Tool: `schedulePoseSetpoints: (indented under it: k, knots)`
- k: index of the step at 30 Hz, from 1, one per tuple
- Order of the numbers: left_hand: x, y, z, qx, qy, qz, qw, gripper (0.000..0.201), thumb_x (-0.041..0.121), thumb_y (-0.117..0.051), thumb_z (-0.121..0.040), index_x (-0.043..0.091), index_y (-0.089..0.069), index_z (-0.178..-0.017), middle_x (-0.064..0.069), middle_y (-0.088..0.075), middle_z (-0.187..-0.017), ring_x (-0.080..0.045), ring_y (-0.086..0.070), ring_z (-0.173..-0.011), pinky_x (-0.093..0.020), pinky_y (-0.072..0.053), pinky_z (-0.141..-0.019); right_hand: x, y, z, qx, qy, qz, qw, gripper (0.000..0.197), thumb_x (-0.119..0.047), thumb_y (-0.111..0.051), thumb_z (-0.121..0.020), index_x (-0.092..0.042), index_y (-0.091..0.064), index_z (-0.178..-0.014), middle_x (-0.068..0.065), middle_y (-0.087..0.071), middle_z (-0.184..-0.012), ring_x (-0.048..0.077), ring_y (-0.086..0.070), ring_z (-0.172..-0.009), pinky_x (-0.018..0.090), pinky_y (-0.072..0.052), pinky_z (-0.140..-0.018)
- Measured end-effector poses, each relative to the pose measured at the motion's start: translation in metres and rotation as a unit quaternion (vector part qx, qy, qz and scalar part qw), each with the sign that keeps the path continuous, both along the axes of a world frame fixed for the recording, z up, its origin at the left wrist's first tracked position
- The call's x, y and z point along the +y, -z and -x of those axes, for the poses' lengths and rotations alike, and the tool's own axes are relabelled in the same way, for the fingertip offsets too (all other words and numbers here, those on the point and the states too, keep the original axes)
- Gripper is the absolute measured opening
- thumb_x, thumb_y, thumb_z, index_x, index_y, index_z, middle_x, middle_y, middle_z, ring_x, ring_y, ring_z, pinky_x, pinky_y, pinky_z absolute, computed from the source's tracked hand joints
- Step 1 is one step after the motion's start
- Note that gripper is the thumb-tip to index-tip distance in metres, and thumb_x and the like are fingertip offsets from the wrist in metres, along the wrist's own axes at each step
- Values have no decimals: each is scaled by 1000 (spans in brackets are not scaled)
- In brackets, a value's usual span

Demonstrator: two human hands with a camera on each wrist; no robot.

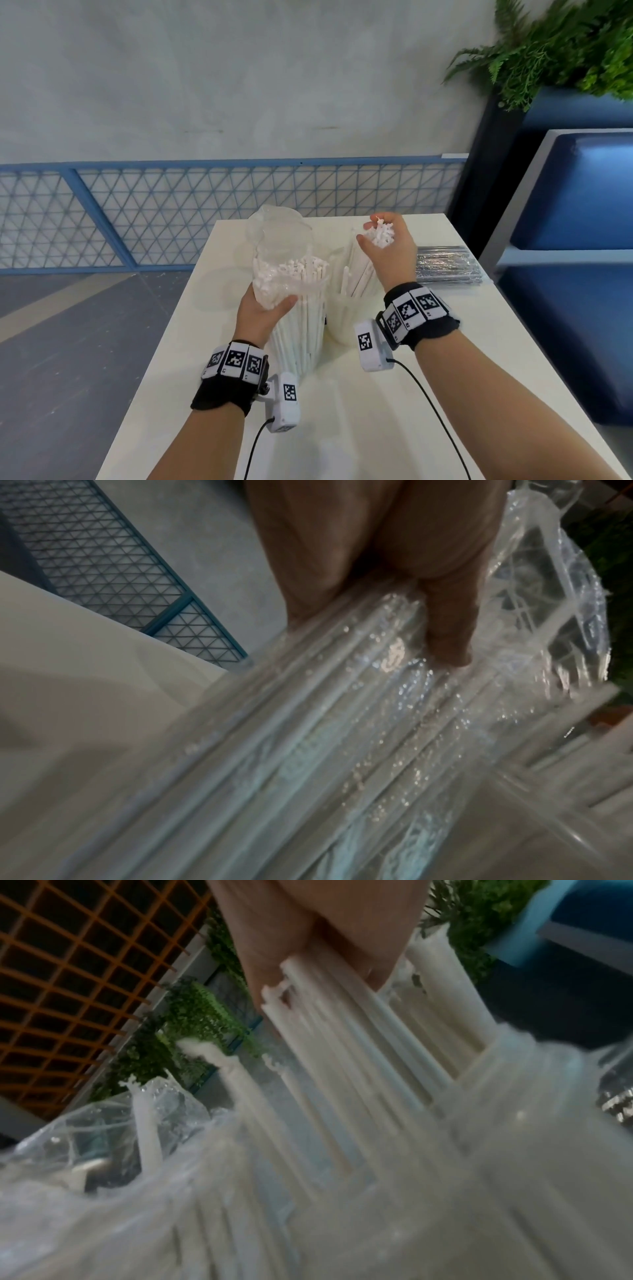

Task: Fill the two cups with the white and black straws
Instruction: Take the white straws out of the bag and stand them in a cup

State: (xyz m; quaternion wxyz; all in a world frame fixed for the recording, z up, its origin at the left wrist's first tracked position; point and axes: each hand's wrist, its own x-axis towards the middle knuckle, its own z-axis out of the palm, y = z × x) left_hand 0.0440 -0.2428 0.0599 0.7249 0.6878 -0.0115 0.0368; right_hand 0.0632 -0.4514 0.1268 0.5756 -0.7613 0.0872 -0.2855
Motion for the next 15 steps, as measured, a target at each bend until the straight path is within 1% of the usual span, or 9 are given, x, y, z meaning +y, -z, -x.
schedulePoseSetpoints:
  k: [2, 3, 5, 7, 8, 10, 12, 13, 15]
  knots:
    - [0, 0, 0, 2, 2, -1, 1000, 43, 4, -76, -71, 26, -56, -101, 7, -65, -101, -5, -61, -97, -21, -46, -83, -6, 3, -3, 36, 57, 138, 988, 25, -26, -71, -77, -25, -61, -100, -4, -62, -109, 22, -56, -103, 40, -40, -96]
    - [0, 0, 0, 3, 2, -2, 1000, 43, 4, -76, -71, 24, -56, -104, 6, -65, -101, -6, -61, -97, -23, -46, -84, -8, 4, -5, 67, 65, 175, 980, 30, -35, -69, -77, -24, -62, -104, -1, -57, -121, 23, -52, -111, 45, -36, -100]
    - [1, 1, -1, 5, 2, -3, 1000, 46, 5, -76, -71, 19, -55, -109, 4, -65, -103, -8, -61, -98, -24, -45, -86, -12, 7, -9, 130, 7, 163, 978, 50, -54, -63, -75, -21, -61, -112, 6, -49, -131, 25, -41, -125, 47, -34, -105]
    - [0, 2, -1, 6, 2, -5, 1000, 48, 5, -76, -71, 18, -54, -112, 4, -65, -103, -9, -61, -98, -21, -46, -83, -12, 9, -11, 172, -52, 169, 969, 79, -76, -54, -64, -18, -58, -117, 10, -47, -132, 25, -32, -130, 46, -34, -107]
    - [1, 2, 0, 5, 4, -4, 1000, 48, 5, -76, -71, 18, -55, -112, 5, -65, -103, -8, -61, -98, -17, -46, -81, -11, 11, -12, 189, -65, 191, 961, 91, -80, -53, -58, -17, -54, -123, 11, -44, -135, 26, -29, -132, 46, -33, -109]
    - [1, 3, 0, 2, 7, -3, 1000, 47, 5, -76, -71, 20, -55, -110, 7, -65, -103, -3, -61, -98, -11, -48, -77, -11, 13, -13, 219, -77, 260, 937, 95, -69, -64, -62, -12, -42, -135, 13, -41, -137, 28, -32, -131, 45, -32, -110]
    - [2, 4, 0, 2, 9, -4, 1000, 47, 5, -76, -72, 19, -55, -111, 7, -65, -103, -2, -60, -99, -11, -47, -77, -11, 11, -15, 242, -88, 310, 915, 80, -45, -72, -72, -7, -40, -135, 12, -47, -132, 29, -42, -124, 43, -34, -107]
    - [1, 5, 0, 3, 10, -4, 1000, 47, 5, -76, -72, 19, -55, -112, 7, -65, -104, -2, -60, -99, -11, -47, -77, -11, 10, -15, 242, -96, 307, 915, 65, -33, -71, -74, -6, -46, -127, 9, -53, -123, 26, -50, -114, 40, -39, -101]
    - [1, 6, -1, 4, 9, -1, 1000, 48, 4, -76, -72, 20, -54, -112, 8, -65, -103, -1, -60, -97, -9, -47, -74, -10, 5, -14, 220, -111, 259, 934, 22, -11, -64, -74, -13, -54, -93, 2, -56, -91, 18, -55, -81, 26, -44, -74]
